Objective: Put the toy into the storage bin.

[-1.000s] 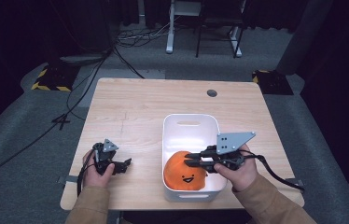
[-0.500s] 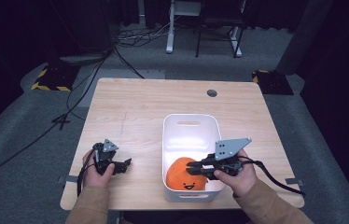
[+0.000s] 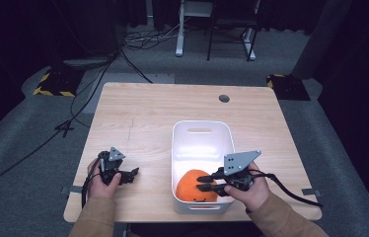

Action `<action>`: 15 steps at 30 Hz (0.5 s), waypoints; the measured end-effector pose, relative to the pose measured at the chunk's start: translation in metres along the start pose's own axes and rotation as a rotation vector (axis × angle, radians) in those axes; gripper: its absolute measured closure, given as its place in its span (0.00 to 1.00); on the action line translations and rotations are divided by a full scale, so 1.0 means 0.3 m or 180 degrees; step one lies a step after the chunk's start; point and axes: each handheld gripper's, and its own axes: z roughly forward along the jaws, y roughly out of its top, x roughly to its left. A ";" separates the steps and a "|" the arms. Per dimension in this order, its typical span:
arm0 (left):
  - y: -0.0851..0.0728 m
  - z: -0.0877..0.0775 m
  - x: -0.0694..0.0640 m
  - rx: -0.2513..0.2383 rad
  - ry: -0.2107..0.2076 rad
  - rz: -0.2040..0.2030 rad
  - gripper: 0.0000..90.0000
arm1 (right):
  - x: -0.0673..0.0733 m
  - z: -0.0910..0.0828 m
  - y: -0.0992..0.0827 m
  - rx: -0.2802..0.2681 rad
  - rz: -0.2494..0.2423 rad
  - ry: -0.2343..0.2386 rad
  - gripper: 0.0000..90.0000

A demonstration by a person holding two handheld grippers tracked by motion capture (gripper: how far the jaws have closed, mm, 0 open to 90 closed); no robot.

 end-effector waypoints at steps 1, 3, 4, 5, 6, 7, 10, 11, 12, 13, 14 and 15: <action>0.000 0.000 0.000 -0.0001 -0.0003 -0.0003 0.12 | 0.000 -0.001 0.000 0.0006 0.0007 -0.0011 0.81; 0.000 0.000 0.000 -0.0001 -0.0002 -0.0003 0.12 | -0.004 -0.002 -0.001 0.0007 0.0018 -0.0024 0.78; 0.000 0.000 0.000 0.0000 -0.0003 -0.0002 0.12 | -0.009 -0.003 -0.004 -0.0025 0.0053 -0.0012 0.77; 0.000 0.000 0.000 0.0000 -0.0003 -0.0003 0.12 | -0.014 -0.005 -0.007 -0.0041 0.0095 0.0010 0.76; 0.000 0.000 0.000 0.0000 -0.0003 -0.0002 0.12 | -0.019 -0.007 -0.011 -0.0065 0.0131 0.0020 0.75; 0.000 0.000 0.000 -0.0001 -0.0003 -0.0003 0.12 | -0.023 -0.011 -0.014 -0.0074 0.0155 0.0020 0.73; 0.000 0.000 0.000 -0.0001 -0.0003 -0.0003 0.12 | -0.027 -0.022 -0.018 -0.0127 0.0207 0.0009 0.67; 0.000 0.000 0.000 0.0000 -0.0003 0.0000 0.12 | -0.028 -0.025 -0.019 -0.0152 0.0206 0.0003 0.65; 0.000 0.000 0.000 -0.0001 -0.0003 -0.0004 0.12 | -0.028 -0.028 -0.018 -0.0151 0.0194 -0.0006 0.64; 0.000 0.000 0.000 -0.0001 -0.0002 -0.0003 0.12 | -0.027 -0.030 -0.017 -0.0152 0.0192 -0.0020 0.64; 0.000 0.000 0.000 -0.0001 -0.0003 -0.0003 0.12 | -0.027 -0.032 -0.016 -0.0160 0.0183 -0.0031 0.62; 0.000 0.000 0.000 -0.0001 -0.0003 -0.0003 0.12 | -0.029 -0.035 -0.015 -0.0168 0.0172 -0.0044 0.61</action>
